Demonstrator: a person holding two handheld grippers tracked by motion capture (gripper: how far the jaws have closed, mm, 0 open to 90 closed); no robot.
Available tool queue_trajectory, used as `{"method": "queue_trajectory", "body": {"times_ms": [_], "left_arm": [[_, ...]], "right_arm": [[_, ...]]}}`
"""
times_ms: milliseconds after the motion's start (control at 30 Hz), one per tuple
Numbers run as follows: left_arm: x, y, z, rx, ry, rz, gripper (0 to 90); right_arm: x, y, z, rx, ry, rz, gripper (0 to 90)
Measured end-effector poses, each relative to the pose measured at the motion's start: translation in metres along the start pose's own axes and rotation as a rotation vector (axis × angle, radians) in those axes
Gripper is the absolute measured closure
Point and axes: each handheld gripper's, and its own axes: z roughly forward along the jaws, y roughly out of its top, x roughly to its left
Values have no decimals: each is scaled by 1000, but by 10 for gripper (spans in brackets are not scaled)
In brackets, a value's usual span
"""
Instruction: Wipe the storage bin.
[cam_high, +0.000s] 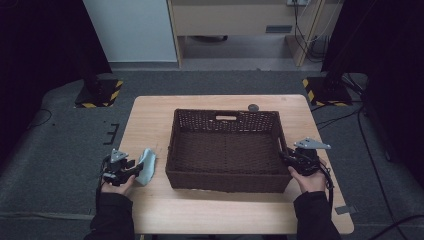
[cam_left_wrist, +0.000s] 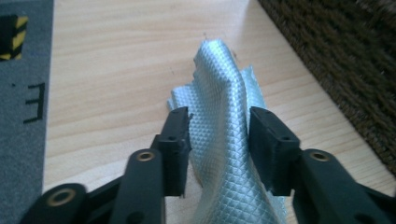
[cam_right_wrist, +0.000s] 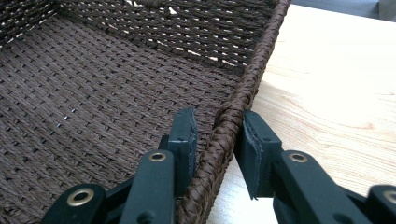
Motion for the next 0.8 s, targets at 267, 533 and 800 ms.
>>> {"method": "queue_trajectory", "body": {"times_ms": [267, 533, 800], "left_arm": [[-1, 2, 4, 25, -43, -16, 805], [-8, 17, -5, -62, -82, -32, 816], [-11, 40, -9, -120, -86, -28, 816]], "right_arm": [[-1, 0, 0, -9, 5, 13, 672], [-2, 3, 0, -20, -4, 13, 620], [-7, 4, 6, -6, 9, 28, 624]]}}
